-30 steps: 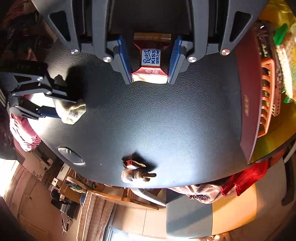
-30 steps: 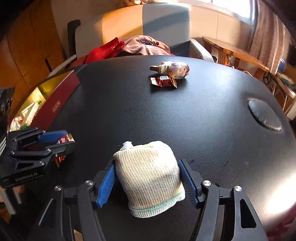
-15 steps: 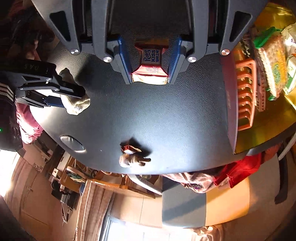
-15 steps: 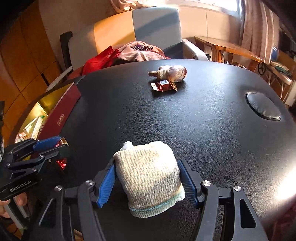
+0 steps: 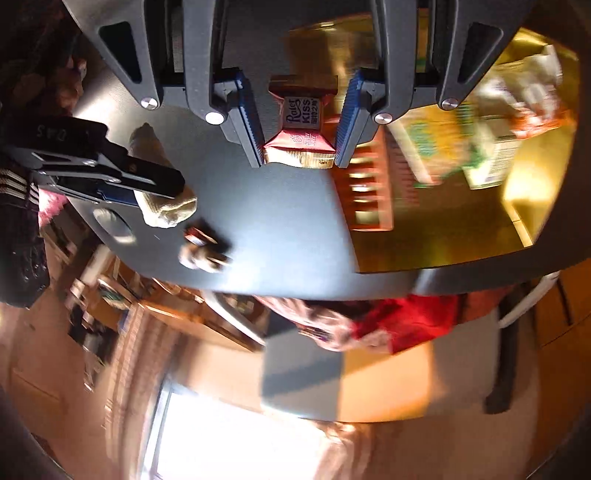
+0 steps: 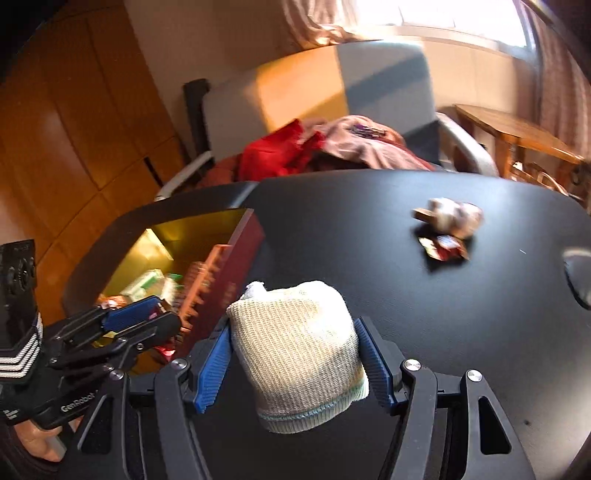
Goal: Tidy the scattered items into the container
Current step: 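Lower the chocolate and knit cap into the gold box, opening both grippers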
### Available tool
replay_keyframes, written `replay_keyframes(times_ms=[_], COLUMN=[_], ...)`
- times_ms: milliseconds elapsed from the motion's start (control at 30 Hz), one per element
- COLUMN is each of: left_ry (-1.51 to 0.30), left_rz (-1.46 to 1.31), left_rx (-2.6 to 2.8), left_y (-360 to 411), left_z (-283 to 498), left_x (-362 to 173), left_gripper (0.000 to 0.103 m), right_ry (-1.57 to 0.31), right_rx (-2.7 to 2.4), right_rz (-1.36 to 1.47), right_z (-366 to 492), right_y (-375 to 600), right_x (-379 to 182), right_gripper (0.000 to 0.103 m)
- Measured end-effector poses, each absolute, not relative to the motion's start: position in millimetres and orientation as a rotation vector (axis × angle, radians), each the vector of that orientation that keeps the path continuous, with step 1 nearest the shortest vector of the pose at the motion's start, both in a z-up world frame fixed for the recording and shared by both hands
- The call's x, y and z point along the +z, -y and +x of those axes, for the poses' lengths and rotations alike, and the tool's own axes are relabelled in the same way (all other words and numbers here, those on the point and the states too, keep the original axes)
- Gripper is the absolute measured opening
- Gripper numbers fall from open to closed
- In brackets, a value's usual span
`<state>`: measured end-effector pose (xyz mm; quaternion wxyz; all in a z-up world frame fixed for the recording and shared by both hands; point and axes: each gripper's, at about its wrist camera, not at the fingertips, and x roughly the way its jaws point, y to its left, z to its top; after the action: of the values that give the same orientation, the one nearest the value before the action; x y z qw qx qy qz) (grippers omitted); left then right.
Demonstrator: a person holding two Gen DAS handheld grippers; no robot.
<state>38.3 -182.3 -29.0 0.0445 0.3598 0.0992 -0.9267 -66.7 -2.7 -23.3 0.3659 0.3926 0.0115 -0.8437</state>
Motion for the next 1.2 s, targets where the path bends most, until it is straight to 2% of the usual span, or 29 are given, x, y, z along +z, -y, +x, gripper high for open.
replay_keyframes(times_ms=[233,500,633,833,900,1067,1200], left_ry=[-0.355,-0.384,-0.434,-0.429,-0.429,-0.447,-0.413], left_rz=[1.002,1.013,1.04,1.027,1.017,0.991,0.991], left_rx=[-2.651,-2.537,-2.51,-2.51,-2.503,-2.492,-2.495], left_y=[265,311,318,310,308,304,296], left_z=[61,62,62,73,78,88,93], left_x=[-26,-49,-61,-65,-64,-59,-56], left_gripper=[0.039,0.039,0.039,0.041,0.041,0.045,0.045], right_ry=[-0.059,-0.196,-0.222,-0.162,-0.14,-0.118,-0.136], right_rx=[-2.018,-1.952,-1.951,-1.95,-1.949,-1.971,-2.001], right_rz=[0.948,1.021,1.076,1.129,1.134,1.096,1.039], right_z=[-62,-63,-67,-73,-73,-67,-59], right_y=[96,189,201,187,183,178,178], right_x=[-4,-28,-45,-61,-61,-52,-40], right_gripper=[0.066,0.067,0.07,0.07,0.071,0.081,0.083])
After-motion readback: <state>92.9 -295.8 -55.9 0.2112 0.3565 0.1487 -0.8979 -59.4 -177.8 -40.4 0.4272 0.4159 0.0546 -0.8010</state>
